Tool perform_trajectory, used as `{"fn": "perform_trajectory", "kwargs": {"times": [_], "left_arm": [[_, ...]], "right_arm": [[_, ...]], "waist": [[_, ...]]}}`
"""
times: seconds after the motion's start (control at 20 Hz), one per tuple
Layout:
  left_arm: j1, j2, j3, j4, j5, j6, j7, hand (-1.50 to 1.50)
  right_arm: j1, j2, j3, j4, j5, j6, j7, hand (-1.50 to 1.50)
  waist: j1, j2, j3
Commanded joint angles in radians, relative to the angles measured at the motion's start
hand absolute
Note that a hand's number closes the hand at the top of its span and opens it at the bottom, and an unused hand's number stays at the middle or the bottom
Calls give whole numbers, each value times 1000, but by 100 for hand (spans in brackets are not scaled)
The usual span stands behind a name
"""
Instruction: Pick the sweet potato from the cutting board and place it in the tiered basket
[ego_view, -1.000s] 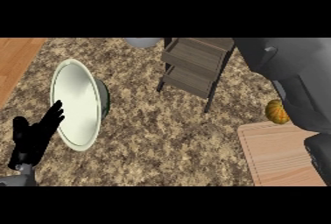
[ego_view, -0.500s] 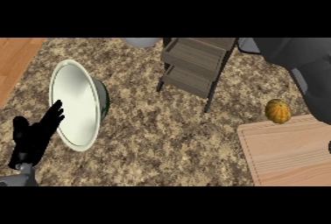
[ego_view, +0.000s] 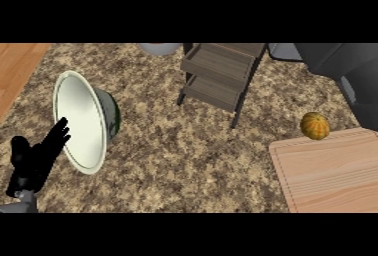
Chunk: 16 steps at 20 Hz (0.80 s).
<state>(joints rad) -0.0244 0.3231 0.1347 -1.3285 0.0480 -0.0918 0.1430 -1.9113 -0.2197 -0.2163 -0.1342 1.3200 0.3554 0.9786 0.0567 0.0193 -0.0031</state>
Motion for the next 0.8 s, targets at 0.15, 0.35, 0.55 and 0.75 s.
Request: {"fn": "perform_trajectory", "kwargs": {"times": [0.15, 0.35, 0.55, 0.75], "left_arm": [[18, -33, -15, 4, -17, 17, -17, 0], [38, -4, 11, -7, 12, -18, -22, 0], [8, 10, 17, -24, 5, -4, 15, 0], [42, -12, 8, -24, 5, -1, 17, 0]], "right_arm": [[0, -3, -28, -63, -21, -79, 88, -150], [1, 4, -12, -139, 7, -243, 101, -150], [-54, -62, -37, -179, 12, -292, 182, -150], [-62, -91, -95, -233, -12, -347, 291, -150]], "waist": [[-8, -4, 1], [-1, -6, 1], [-11, -8, 1], [-39, -21, 3]]}}
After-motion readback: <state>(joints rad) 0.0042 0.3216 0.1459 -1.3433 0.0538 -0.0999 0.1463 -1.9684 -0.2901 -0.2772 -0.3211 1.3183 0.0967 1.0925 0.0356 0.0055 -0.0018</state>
